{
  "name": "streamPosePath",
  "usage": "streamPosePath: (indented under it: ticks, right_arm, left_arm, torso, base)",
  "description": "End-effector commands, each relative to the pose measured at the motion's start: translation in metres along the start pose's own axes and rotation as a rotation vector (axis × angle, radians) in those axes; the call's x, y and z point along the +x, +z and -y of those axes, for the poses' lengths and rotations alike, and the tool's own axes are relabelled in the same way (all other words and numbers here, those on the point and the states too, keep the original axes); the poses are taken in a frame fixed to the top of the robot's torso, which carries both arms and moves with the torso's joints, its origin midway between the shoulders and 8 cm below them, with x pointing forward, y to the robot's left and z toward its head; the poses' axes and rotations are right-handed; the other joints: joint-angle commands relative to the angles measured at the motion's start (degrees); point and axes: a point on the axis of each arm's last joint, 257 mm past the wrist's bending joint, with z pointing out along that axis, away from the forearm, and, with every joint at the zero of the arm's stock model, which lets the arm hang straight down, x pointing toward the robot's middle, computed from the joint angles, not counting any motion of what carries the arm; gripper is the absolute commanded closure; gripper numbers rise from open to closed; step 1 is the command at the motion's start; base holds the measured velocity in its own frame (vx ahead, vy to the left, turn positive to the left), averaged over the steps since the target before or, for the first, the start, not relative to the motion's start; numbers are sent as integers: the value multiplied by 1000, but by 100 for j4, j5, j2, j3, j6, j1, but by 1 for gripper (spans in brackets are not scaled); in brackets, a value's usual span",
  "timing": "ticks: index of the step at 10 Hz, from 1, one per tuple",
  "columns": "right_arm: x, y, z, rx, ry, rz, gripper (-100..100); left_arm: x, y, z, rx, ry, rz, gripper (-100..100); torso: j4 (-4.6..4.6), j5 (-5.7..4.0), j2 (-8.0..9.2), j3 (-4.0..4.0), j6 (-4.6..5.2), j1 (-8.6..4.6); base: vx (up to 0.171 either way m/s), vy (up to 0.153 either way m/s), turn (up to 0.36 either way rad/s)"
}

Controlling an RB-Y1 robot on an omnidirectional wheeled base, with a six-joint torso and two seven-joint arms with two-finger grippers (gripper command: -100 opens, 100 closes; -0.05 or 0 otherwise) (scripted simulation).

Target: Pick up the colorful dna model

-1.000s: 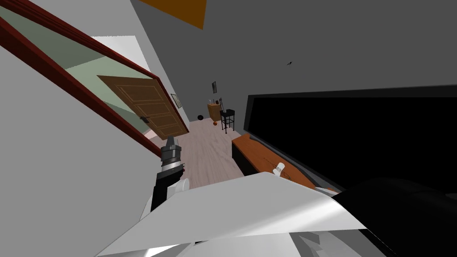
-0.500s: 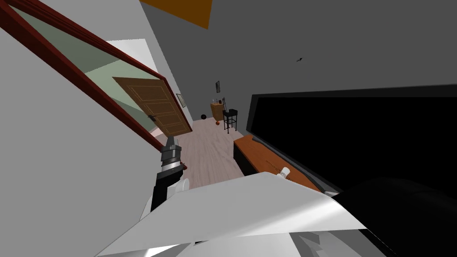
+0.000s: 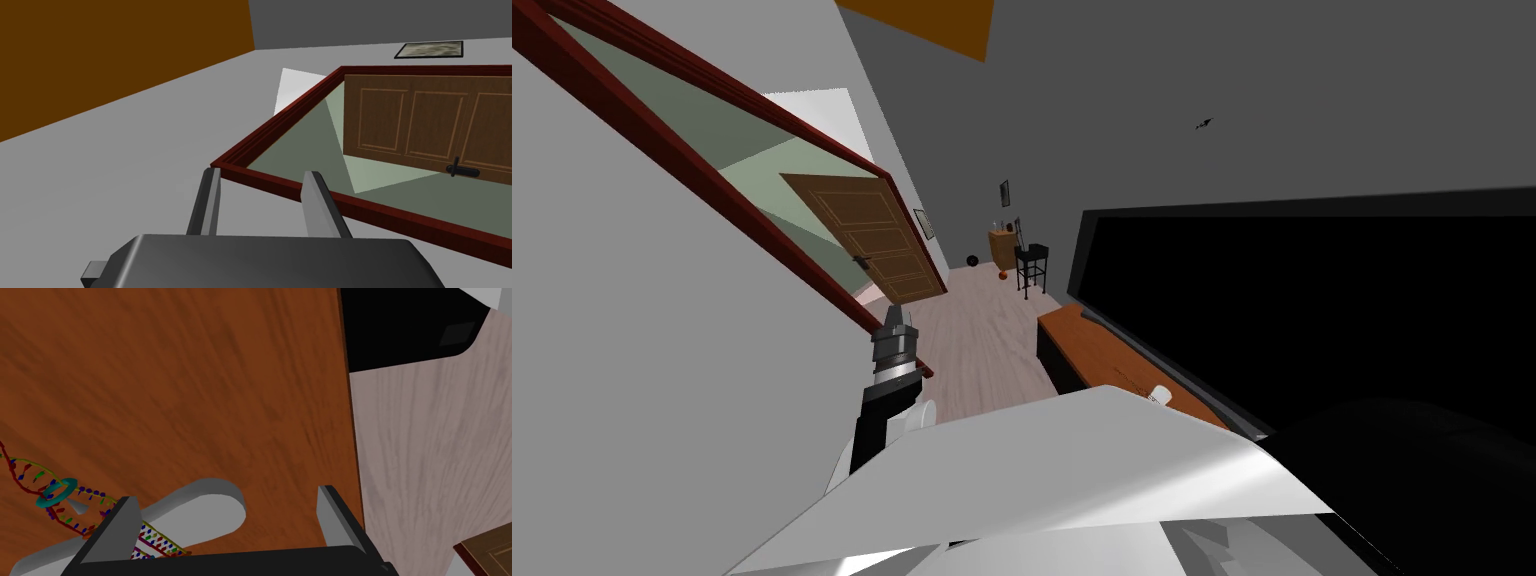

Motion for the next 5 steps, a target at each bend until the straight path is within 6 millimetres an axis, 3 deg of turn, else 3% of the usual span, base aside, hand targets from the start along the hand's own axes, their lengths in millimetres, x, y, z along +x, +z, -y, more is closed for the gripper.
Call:
streamPosePath:
  ticks: [1, 2, 3, 5]
  right_arm:
    - [19, -9, 17, 39, -7, -49, -100]
    - [19, -9, 17, 39, -7, -49, -100]
    - [35, -14, 26, 62, -15, -89, -100]
    - [37, -16, 29, 69, -13, -93, -100]
  left_arm:
    - [0, 0, 0, 0, 0, 0, 0]
    - [0, 0, 0, 0, 0, 0, 0]
    - [0, 0, 0, 0, 0, 0, 0]
    - [0, 0, 0, 0, 0, 0, 0]
  torso:
    - [0, 0, 0, 0, 0, 0]
    - [-1, 1, -7, -3, -5, -4]
    - [-2, -1, -13, -7, -2, -10]
    - [-3, -4, -16, -9, -2, -20]
  base:
    - [34, -13, 189]
    - [48, -37, 127]
    - [65, -56, 170]
    - [31, -43, 40]
